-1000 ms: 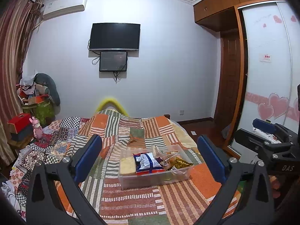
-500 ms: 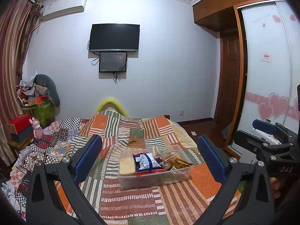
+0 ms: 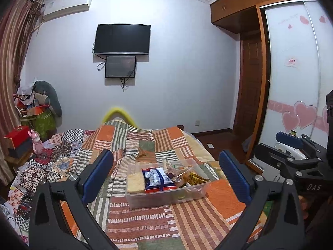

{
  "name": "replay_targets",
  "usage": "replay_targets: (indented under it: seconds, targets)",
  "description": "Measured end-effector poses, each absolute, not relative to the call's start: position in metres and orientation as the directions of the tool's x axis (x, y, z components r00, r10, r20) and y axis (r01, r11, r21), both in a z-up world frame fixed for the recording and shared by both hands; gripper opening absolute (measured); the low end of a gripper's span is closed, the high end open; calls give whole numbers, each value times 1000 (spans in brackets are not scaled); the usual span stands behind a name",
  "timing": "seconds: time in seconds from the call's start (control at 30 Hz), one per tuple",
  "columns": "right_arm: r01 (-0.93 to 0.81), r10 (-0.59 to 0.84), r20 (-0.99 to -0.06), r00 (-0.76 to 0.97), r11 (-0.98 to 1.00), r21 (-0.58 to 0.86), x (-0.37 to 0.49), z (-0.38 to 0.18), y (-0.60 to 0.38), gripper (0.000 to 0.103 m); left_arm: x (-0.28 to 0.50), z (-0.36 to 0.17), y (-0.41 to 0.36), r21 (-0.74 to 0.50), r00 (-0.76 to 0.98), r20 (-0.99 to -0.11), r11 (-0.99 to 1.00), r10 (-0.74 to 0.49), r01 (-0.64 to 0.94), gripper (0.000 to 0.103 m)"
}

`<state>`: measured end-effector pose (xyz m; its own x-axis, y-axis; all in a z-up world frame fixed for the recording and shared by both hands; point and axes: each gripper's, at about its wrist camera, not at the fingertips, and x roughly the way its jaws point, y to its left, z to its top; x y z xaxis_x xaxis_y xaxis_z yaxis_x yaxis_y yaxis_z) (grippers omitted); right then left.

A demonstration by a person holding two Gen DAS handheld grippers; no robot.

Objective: Organize snacks

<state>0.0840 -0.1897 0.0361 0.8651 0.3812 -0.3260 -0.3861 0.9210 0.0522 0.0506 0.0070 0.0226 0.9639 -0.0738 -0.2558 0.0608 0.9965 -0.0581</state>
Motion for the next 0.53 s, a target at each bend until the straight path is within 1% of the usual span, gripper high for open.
replay_targets:
  seconds: [0.53]
  targets:
    - [-396,387,-333,860,917,44,86,37,-185,103,49,23,8,-57,960,-263,995,-94,82,103]
